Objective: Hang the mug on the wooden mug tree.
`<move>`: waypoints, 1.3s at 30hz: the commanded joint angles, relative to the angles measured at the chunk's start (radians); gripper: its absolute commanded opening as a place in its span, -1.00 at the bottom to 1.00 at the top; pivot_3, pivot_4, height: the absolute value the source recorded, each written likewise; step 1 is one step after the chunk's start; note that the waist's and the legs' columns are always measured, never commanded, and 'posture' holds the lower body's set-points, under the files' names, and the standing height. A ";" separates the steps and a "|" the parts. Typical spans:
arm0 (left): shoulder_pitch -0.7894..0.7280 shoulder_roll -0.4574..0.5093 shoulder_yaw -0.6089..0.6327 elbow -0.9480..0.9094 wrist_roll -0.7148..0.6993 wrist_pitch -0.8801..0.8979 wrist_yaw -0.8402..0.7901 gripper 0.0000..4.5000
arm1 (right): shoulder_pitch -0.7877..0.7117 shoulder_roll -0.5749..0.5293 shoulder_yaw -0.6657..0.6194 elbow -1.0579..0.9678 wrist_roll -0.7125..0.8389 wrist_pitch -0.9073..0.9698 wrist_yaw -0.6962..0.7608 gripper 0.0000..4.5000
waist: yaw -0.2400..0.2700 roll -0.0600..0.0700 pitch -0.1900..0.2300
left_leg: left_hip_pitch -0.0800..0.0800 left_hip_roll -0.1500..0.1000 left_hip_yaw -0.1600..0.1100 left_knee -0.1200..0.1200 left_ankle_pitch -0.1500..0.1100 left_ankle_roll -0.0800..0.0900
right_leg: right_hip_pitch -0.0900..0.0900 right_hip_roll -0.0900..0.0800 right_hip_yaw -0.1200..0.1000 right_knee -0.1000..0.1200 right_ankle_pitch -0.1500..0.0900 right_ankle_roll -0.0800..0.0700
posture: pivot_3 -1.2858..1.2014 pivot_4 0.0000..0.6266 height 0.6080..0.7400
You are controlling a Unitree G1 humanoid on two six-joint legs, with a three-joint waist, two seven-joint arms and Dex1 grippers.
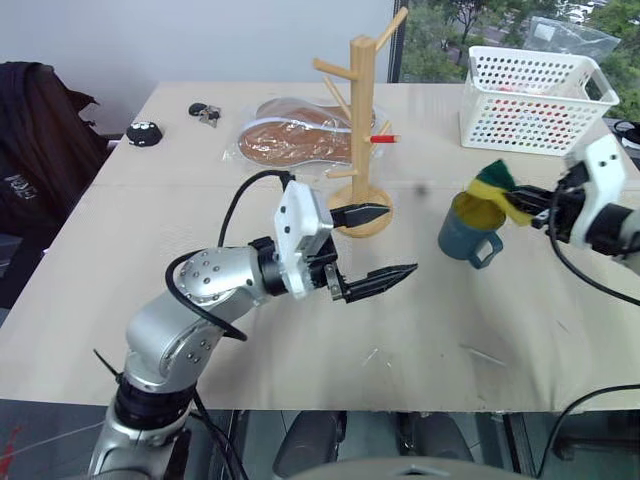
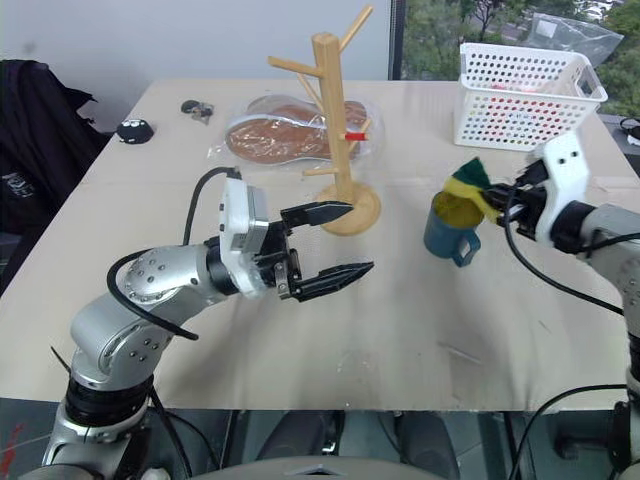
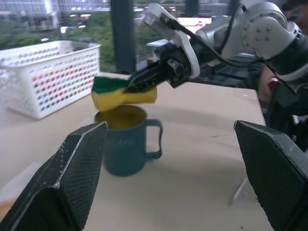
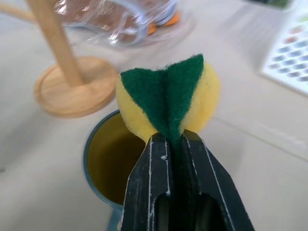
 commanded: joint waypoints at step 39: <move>0.014 -0.085 -0.190 0.172 0.205 -0.128 -0.143 0.95 | 0.440 0.218 -0.153 -0.229 -0.003 -0.194 -0.115 0.97 | -0.032 0.000 -0.001 | 0.007 0.003 0.008 0.001 0.000 0.002 | 0.002 0.004 0.011 0.005 0.001 0.001 | 0.03 -0.52 1.00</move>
